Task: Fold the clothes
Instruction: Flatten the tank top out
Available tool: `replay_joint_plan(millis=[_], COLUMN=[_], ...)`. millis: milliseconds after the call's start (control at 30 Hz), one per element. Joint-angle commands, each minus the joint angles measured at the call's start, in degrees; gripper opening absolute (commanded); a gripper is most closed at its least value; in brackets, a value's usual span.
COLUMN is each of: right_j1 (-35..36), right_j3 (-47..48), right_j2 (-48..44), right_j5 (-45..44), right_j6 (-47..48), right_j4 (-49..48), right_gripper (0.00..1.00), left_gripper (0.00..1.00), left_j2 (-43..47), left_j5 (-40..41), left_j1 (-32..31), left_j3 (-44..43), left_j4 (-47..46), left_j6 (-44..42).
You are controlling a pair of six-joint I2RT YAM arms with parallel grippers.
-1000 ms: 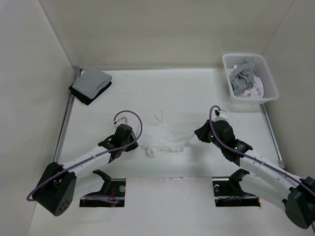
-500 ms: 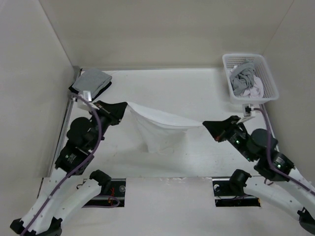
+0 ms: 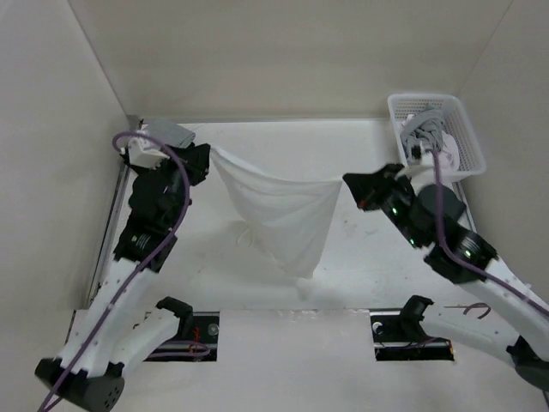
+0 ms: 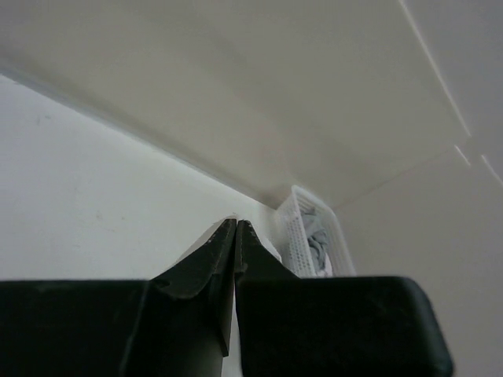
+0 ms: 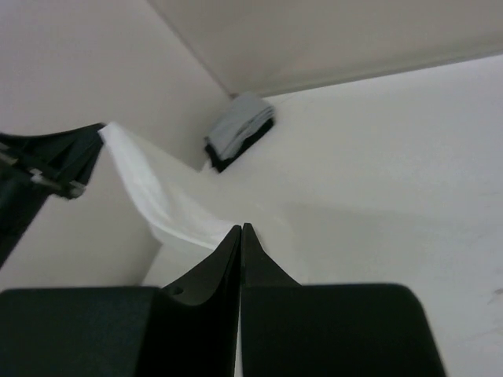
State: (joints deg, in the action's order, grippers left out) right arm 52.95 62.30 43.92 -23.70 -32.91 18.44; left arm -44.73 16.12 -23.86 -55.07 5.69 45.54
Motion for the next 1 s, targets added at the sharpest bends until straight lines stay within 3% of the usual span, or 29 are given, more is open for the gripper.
replay_joint_plan(millis=[0, 100, 233, 400, 533, 700, 967], right_j1=[-16.11, -26.86, -31.45, -34.36, -34.89, -35.33, -33.66], right_j3=[1.85, 6.84, 20.98, 37.16, 42.55, 32.39, -6.53], right_j2=[11.06, 23.01, 34.89, 40.19, 39.93, 35.54, 23.24], right_j5=[15.65, 26.14, 30.64, 33.1, 33.81, 32.94, 30.12], right_j6=[2.24, -0.22, -0.84, -0.84, -0.14, 0.12, -3.56], right_j4=[-8.57, -14.82, -13.96, -7.9, -4.47, -5.6, -20.08], right_gripper=[0.01, 0.01, 0.01, 0.01, 0.01, 0.01, 0.02], left_gripper=[0.01, 0.01, 0.01, 0.01, 0.01, 0.01, 0.02], left_j2=[-9.56, -18.7, -29.42, -36.65, -36.49, -31.48, -20.58], left_j5=[-1.96, -5.91, -10.57, -17.51, -20.51, -19.72, -17.35], left_j1=[4.81, 10.26, 14.93, 19.15, 22.32, 22.41, 18.89], left_j3=[1.37, -2.92, -15.21, -29.63, -34.05, -25.12, 11.25], left_j4=[-9.54, -13.07, -12.55, -10.44, -10.0, -12.19, -23.87], left_j6=[3.66, 6.31, 7.46, 9.48, 10.54, 9.92, 11.24])
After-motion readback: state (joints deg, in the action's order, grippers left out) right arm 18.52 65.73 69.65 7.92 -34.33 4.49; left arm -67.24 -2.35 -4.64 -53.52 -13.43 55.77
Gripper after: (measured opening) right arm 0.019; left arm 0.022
